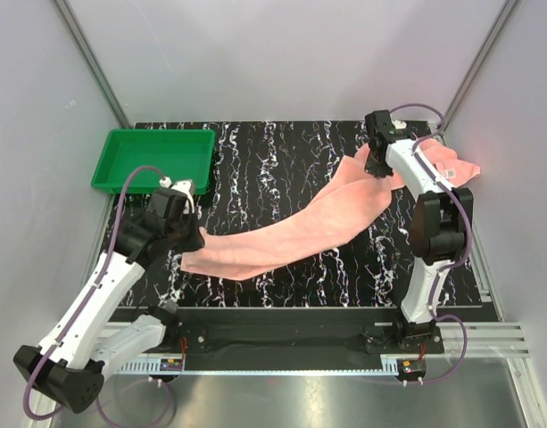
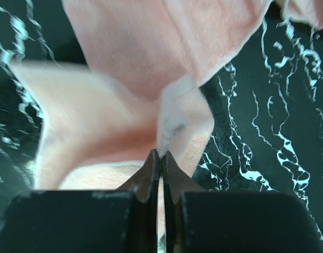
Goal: Roll the towels
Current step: Flatten the towel
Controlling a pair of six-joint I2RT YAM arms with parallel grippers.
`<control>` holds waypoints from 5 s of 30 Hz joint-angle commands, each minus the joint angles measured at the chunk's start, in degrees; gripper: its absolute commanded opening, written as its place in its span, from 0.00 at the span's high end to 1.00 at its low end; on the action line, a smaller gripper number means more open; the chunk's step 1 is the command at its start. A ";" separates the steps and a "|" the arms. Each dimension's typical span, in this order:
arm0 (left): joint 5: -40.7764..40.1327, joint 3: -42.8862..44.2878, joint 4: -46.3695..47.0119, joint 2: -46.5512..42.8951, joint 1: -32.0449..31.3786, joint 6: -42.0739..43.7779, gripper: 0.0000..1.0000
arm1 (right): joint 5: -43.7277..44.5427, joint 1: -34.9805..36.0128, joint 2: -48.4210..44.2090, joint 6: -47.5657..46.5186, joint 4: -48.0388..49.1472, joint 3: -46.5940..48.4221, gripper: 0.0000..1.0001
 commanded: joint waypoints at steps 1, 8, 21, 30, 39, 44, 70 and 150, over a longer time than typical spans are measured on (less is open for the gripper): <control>-0.06 2.49 -1.66 -2.08 -0.14 -0.50 1.00 | -1.47 0.43 -2.04 1.01 2.15 -5.77 1.00; -1.91 8.19 -5.80 -4.19 -0.14 -0.23 1.00 | -3.94 0.43 -10.75 1.28 5.32 -11.76 1.00; -6.13 29.02 -15.03 -8.23 -0.14 0.73 1.00 | -3.06 -0.45 -38.14 4.43 -5.65 -7.47 1.00; 3.71 32.02 -7.57 -22.55 -0.14 3.72 0.98 | 4.58 -0.45 -67.23 10.59 -15.68 -6.85 1.00; -3.75 26.70 -3.96 -21.27 -0.05 4.16 0.98 | 6.27 -0.36 -61.77 10.06 -19.73 -4.82 1.00; -8.06 15.78 2.69 -12.20 -0.05 2.40 1.00 | 4.15 -0.45 -50.60 11.12 -10.81 -16.30 1.00; -13.15 24.29 21.18 45.58 14.62 5.31 0.16 | 2.39 -8.62 4.20 7.34 2.68 -0.24 0.00; 13.38 -11.58 23.29 13.99 21.31 -5.68 0.25 | -26.79 -41.94 -13.92 7.43 11.38 -41.38 0.20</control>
